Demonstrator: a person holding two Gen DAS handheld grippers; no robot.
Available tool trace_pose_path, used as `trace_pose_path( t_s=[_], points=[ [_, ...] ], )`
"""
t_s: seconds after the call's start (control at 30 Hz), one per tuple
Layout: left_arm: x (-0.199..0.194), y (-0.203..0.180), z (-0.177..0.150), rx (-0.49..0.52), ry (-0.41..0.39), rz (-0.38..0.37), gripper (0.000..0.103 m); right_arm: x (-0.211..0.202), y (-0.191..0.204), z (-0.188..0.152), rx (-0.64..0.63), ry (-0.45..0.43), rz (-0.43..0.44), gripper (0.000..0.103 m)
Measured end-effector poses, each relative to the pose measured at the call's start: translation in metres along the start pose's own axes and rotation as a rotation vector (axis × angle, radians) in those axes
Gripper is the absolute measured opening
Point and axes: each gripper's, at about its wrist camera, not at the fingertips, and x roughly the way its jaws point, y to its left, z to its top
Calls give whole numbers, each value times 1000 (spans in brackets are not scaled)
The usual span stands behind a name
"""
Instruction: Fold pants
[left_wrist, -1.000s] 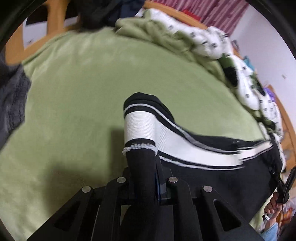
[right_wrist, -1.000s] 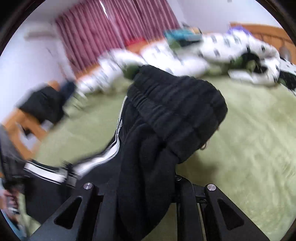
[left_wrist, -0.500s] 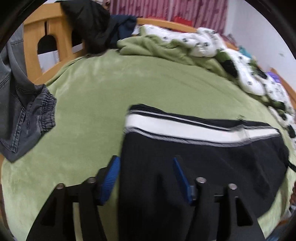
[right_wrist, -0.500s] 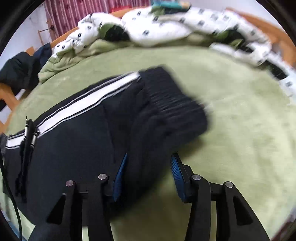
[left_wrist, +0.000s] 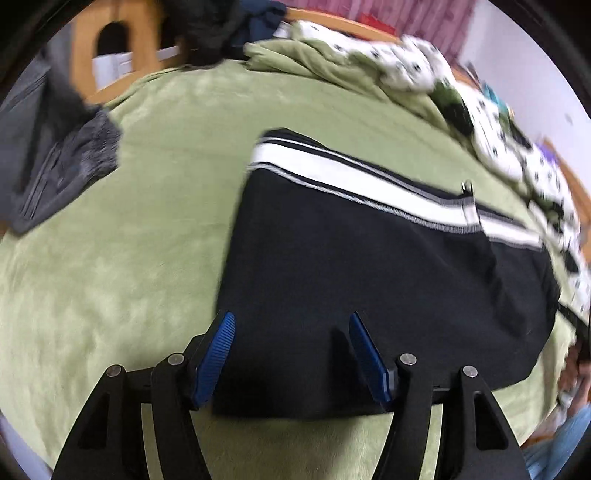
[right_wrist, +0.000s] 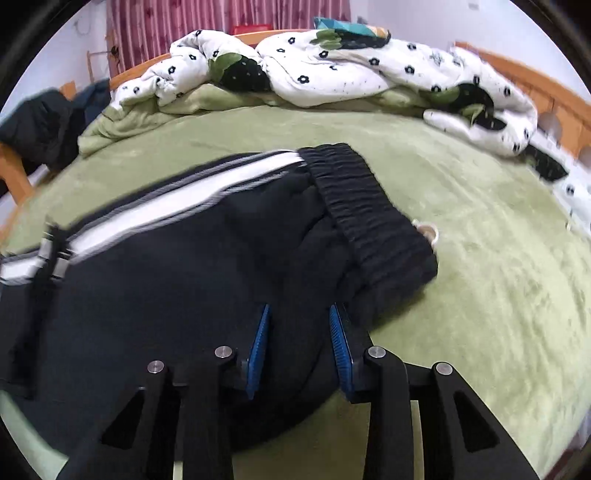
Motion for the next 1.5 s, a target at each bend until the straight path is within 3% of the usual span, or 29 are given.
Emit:
trace_pose_path(
  t_s=[0.13, 0.2, 0.27, 0.33, 0.47, 0.53, 0.7, 0.77, 0.9, 0.93, 1.07, 1.13, 1.33, 1.5],
  points=[
    [-6, 28, -18, -121, 14, -90, 62, -46, 10, -11, 10, -94, -29, 54],
    [-9, 36, -32, -197, 34, -135, 61, -64, 19, -16, -1, -135, -51, 54],
    [-7, 46, -41, -275, 50, -196, 61, -73, 28, -19, -21, -153, -18, 54],
    [-6, 46, -54, -319, 42, -207, 60, -80, 41, -24, -41, -168, -19, 54],
    [3, 38, -52, -291, 36, -172, 60, -75, 65, -29, -95, -62, 76, 54],
    [19, 36, -49, -311, 84, -182, 60, -73, 72, -33, -108, -43, 95, 53],
    [23, 28, -42, -247, 85, -149, 60, -53, 82, -44, -128, 52, 101, 50],
    [21, 30, -43, -250, 76, -146, 53, -45, 82, -47, -127, 84, 96, 44],
    [11, 36, -44, -261, 40, -169, 20, -40, 78, -46, -102, 95, 92, 43],
    [7, 32, -42, -240, 24, -155, 17, -41, 76, -45, -96, 94, 98, 43],
    [-26, -6, -29, -112, -95, -64, 14, -47, 69, -40, -85, 64, 110, 43],
    [-48, -44, -11, -6, -140, -25, 14, -50, 64, -39, -77, 53, 114, 43],
    [-73, -156, 26, 183, -186, -135, 13, -49, 37, -35, -58, 33, 88, 43],
    [-45, -234, 5, 308, -111, -255, 13, -54, 9, -35, 7, 9, 79, 43]
  ],
)
